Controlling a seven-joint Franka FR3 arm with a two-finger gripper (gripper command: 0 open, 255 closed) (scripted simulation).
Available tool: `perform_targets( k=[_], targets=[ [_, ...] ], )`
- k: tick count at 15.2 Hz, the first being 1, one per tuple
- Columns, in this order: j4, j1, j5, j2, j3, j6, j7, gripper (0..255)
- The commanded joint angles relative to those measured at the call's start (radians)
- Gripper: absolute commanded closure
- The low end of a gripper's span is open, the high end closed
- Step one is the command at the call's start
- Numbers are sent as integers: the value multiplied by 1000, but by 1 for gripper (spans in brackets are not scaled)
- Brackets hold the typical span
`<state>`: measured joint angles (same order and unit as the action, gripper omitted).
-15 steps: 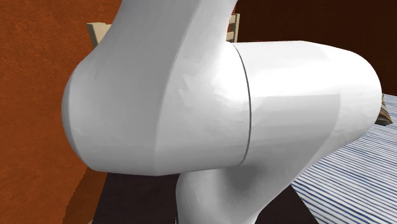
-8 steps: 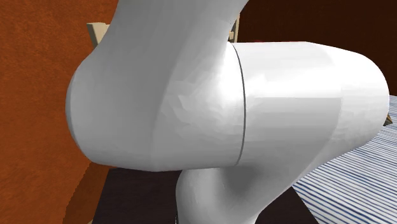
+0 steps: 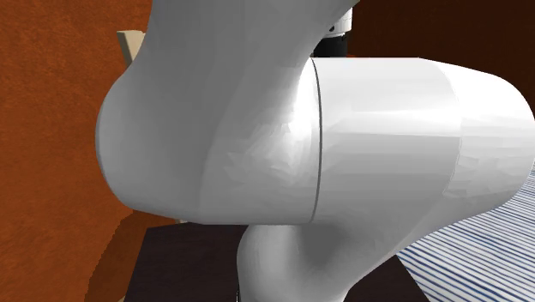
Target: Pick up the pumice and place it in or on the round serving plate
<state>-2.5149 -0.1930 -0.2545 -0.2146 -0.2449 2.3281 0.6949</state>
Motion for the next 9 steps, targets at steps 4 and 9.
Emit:
perform_targets(
  k=[4,9],
  targets=[
    [-28,-9,-8,31,-15,62,10,255],
    [-50,-11,-10,87,-20,140,3,255]
  ],
)
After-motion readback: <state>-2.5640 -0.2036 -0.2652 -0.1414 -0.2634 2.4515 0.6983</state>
